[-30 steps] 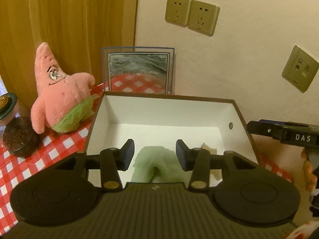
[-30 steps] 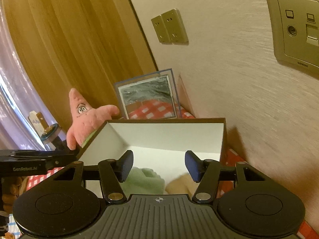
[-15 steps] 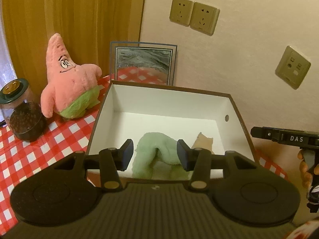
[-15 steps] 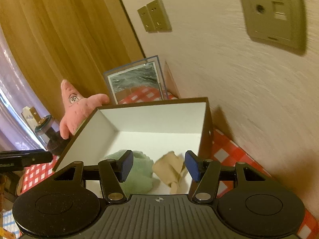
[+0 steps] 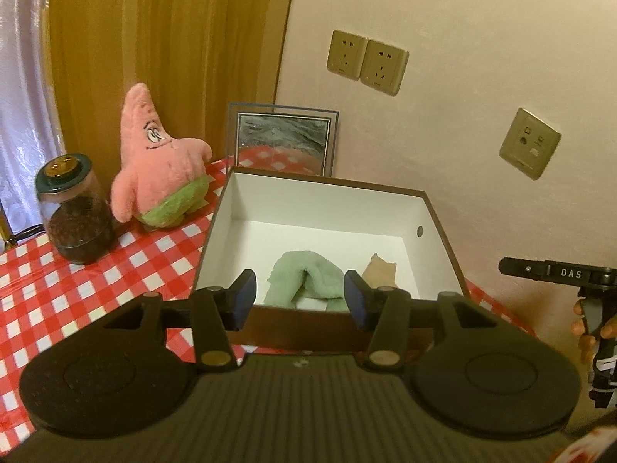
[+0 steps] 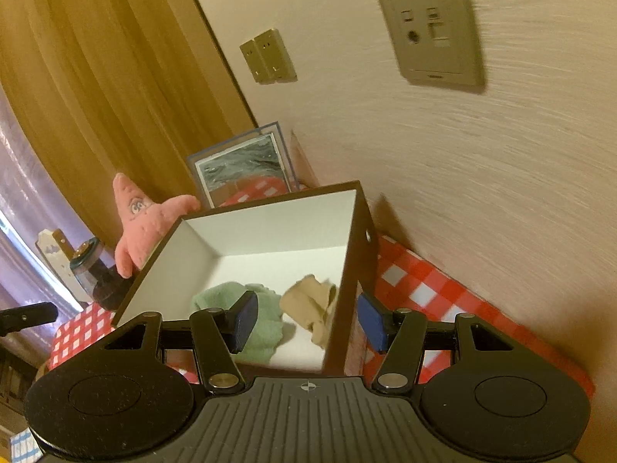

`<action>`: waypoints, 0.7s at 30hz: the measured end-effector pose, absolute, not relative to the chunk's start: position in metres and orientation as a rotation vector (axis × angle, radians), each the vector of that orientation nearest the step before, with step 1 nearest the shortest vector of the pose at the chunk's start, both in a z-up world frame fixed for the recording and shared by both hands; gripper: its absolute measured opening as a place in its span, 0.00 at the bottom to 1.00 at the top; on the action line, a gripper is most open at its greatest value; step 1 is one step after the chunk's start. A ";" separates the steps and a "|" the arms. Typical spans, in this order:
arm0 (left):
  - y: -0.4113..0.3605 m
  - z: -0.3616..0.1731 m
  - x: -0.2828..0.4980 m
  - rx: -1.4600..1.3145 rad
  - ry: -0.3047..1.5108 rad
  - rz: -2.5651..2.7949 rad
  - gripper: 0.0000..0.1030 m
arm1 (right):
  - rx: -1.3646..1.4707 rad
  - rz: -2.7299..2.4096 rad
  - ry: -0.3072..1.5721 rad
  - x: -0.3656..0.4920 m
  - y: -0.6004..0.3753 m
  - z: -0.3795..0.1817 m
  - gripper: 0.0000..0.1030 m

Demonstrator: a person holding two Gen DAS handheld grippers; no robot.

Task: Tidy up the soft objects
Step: 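Move both tools back toward the remaining cloths on the table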

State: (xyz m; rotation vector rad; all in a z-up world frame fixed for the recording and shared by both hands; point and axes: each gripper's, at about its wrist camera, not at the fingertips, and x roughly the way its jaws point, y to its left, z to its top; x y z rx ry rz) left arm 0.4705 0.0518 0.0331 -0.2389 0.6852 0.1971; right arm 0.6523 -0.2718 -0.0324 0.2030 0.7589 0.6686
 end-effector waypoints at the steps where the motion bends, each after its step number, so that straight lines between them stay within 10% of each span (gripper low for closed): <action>1: 0.052 0.035 0.464 -0.238 0.681 0.199 0.46 | 0.208 0.665 0.758 0.646 -0.275 -0.031 0.56; 21: 0.077 0.030 0.316 -0.273 0.694 0.305 0.51 | 0.120 0.687 0.742 0.499 -0.291 -0.016 0.56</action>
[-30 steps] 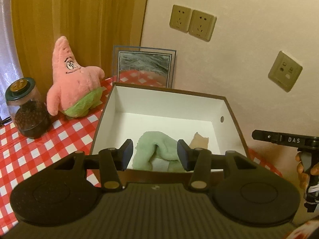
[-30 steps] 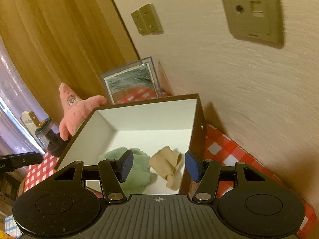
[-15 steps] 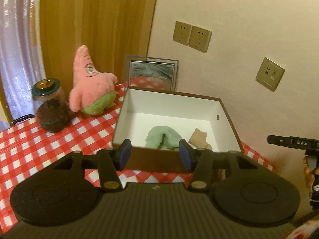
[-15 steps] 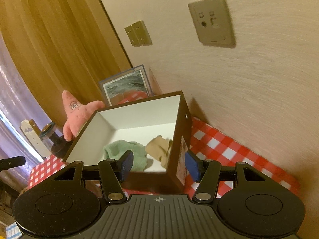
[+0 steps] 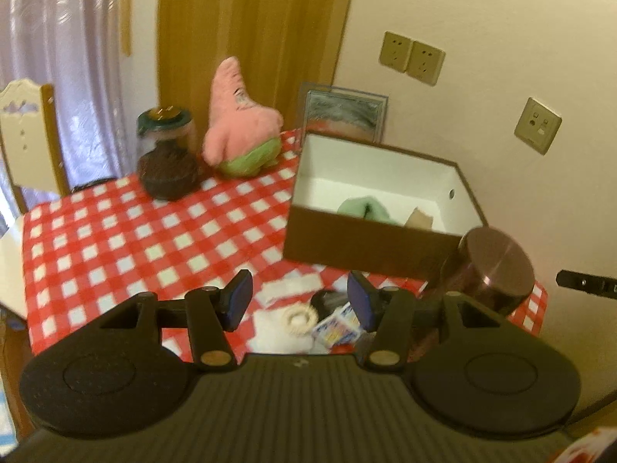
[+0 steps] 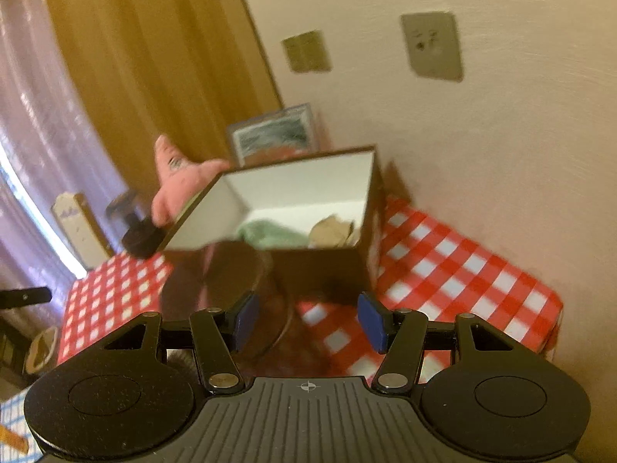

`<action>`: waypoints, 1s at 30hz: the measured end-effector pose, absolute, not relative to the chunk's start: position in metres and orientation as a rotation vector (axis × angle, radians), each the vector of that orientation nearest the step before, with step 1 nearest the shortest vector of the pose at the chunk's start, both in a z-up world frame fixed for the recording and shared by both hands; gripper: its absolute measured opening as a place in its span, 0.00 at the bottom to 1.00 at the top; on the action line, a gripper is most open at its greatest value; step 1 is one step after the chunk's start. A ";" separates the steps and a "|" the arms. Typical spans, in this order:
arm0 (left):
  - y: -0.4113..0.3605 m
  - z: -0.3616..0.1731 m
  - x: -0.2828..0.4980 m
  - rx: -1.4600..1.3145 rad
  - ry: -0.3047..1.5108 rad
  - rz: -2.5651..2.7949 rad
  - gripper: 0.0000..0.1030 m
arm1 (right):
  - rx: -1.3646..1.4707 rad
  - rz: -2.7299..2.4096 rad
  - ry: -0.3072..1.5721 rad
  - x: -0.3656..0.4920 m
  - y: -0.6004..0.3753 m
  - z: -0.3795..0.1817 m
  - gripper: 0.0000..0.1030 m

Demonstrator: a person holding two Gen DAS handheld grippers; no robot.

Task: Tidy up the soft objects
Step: 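Move both tools back toward the remaining cloths on the table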

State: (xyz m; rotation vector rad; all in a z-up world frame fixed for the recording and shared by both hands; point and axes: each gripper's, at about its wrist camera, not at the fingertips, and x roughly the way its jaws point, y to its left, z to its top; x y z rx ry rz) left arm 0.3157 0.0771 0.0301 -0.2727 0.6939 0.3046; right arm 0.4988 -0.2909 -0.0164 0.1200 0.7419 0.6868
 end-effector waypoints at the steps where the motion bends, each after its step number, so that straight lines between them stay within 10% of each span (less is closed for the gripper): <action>1: 0.079 0.028 0.310 -0.279 0.699 0.309 0.52 | 0.116 0.696 0.752 0.493 -0.289 -0.018 0.56; 30: 0.077 -0.073 0.251 -0.372 0.950 0.299 0.59 | 0.024 0.801 1.033 0.414 -0.209 -0.095 0.56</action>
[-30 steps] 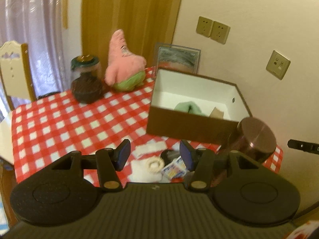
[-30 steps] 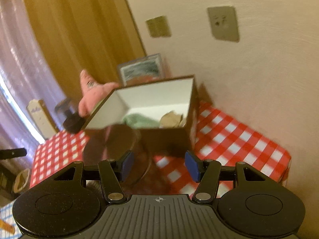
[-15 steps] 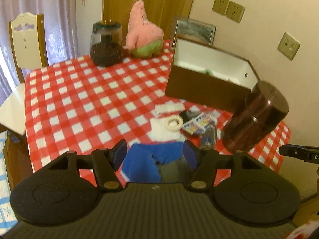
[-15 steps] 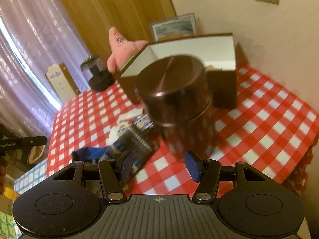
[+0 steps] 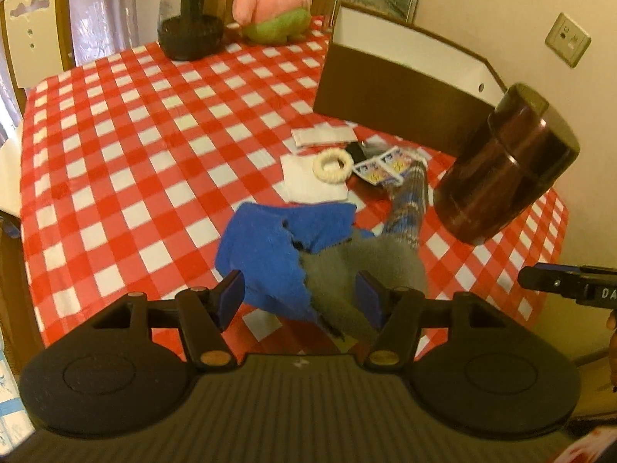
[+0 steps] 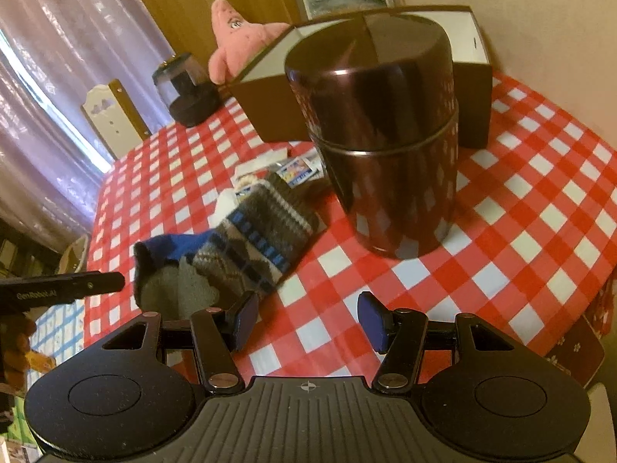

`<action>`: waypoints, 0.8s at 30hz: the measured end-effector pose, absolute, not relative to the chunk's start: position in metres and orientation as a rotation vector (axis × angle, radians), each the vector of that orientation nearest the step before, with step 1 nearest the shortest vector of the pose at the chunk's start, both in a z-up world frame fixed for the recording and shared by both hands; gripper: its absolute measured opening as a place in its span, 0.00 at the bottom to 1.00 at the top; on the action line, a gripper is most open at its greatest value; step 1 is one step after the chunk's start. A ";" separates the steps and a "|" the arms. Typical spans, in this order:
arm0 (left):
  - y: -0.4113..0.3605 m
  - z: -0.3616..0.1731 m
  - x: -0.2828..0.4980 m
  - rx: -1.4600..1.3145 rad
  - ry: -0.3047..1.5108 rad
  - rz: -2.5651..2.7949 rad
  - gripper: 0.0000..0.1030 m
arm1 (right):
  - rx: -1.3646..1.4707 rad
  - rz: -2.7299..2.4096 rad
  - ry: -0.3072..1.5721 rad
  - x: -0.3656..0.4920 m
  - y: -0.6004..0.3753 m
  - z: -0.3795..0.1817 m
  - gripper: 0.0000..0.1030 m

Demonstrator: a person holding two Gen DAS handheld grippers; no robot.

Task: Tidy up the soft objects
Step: 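Move both tools back toward the remaining cloths on the table, then grasp the blue-and-grey cloth with the left tool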

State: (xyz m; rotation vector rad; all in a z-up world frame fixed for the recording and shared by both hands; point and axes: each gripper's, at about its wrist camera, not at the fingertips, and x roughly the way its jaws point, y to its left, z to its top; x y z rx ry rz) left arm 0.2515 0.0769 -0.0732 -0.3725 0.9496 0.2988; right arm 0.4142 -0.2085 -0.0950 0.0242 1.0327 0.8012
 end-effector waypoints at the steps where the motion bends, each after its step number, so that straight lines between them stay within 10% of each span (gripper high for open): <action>1: 0.077 -0.077 0.253 -0.376 0.954 0.297 0.59 | 0.025 0.794 1.037 0.414 -0.208 -0.096 0.56; 7: 0.079 -0.100 0.261 -0.422 0.983 0.307 0.55 | 0.023 0.750 1.059 0.416 -0.210 -0.102 0.56; 10: 0.080 -0.105 0.265 -0.440 0.977 0.300 0.33 | 0.021 0.737 1.071 0.417 -0.210 -0.105 0.56; 12: 0.079 -0.106 0.266 -0.431 0.976 0.296 0.00 | 0.022 0.731 1.078 0.417 -0.210 -0.107 0.56; 24: 0.102 -0.060 0.226 -0.374 0.853 0.343 0.04 | 0.019 0.747 1.082 0.417 -0.200 -0.109 0.56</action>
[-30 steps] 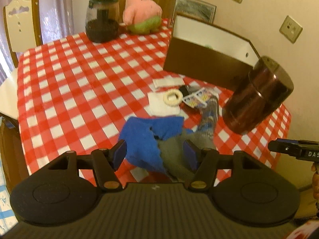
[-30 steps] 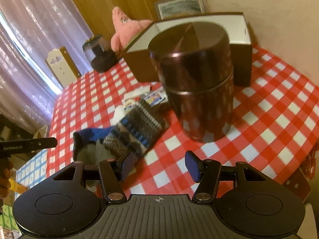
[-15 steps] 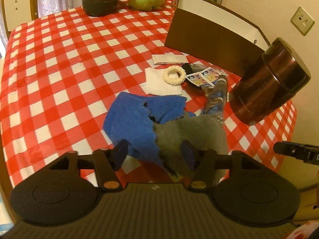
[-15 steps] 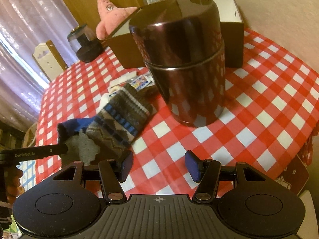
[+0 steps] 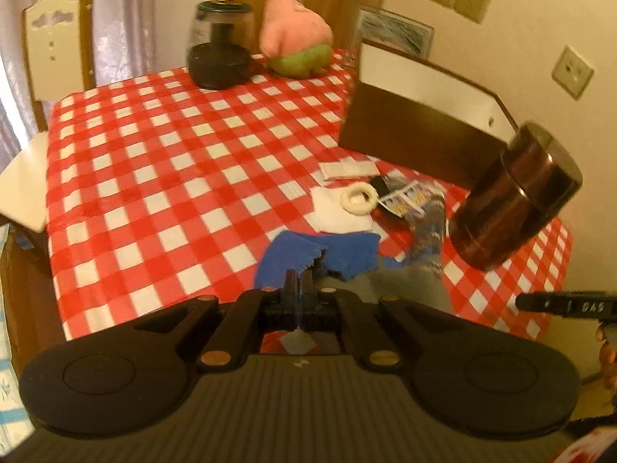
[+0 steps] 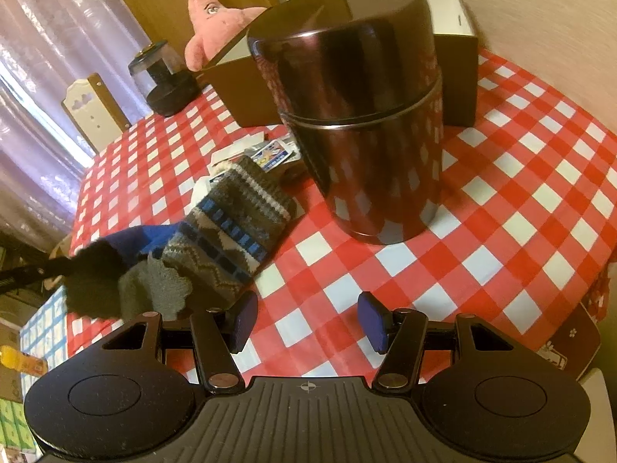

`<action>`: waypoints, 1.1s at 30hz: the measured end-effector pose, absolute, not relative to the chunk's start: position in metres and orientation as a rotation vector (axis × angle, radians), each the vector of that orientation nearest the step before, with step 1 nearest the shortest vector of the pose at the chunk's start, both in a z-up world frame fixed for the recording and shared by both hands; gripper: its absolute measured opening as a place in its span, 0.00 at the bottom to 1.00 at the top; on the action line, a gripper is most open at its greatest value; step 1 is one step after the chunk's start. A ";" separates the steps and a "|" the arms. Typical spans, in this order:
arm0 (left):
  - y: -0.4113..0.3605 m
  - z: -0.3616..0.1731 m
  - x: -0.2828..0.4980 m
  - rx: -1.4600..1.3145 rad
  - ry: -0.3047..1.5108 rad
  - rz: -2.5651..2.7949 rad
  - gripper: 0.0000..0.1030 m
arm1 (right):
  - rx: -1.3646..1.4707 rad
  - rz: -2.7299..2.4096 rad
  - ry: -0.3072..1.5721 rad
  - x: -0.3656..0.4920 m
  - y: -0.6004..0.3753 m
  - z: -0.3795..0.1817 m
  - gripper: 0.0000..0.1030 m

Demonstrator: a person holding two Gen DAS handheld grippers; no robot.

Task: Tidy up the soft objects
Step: 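Grasp the blue-and-grey cloth with the left tool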

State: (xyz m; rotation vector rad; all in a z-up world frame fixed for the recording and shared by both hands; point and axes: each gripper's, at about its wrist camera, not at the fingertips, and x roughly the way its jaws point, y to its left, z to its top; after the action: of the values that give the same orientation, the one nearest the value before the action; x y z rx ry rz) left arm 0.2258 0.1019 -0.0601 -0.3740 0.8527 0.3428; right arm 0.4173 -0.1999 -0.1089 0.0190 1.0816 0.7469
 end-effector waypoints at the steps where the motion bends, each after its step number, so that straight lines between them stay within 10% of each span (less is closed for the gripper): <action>1: 0.106 -0.059 0.223 -0.397 0.848 0.345 0.07 | 0.017 0.751 1.083 0.417 -0.198 -0.109 0.56; 6: 0.111 -0.074 0.227 -0.554 0.873 0.329 0.46 | 0.005 0.774 1.086 0.416 -0.191 -0.109 0.56; 19: 0.102 -0.146 0.257 -0.668 1.022 0.375 0.48 | 0.023 0.724 1.116 0.421 -0.200 -0.116 0.56; 24: 0.081 -0.150 0.267 -0.584 1.041 0.348 0.01 | 0.024 0.733 1.117 0.420 -0.198 -0.116 0.56; 33: 0.090 -0.106 0.230 -0.431 0.956 0.340 0.01 | 0.016 0.746 1.114 0.420 -0.194 -0.116 0.56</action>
State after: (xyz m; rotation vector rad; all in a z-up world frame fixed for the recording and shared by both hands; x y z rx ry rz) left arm 0.2297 0.0897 -0.1063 -0.4306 0.9558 0.3404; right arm 0.4199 -0.1939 -0.1160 0.0157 1.1141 0.7463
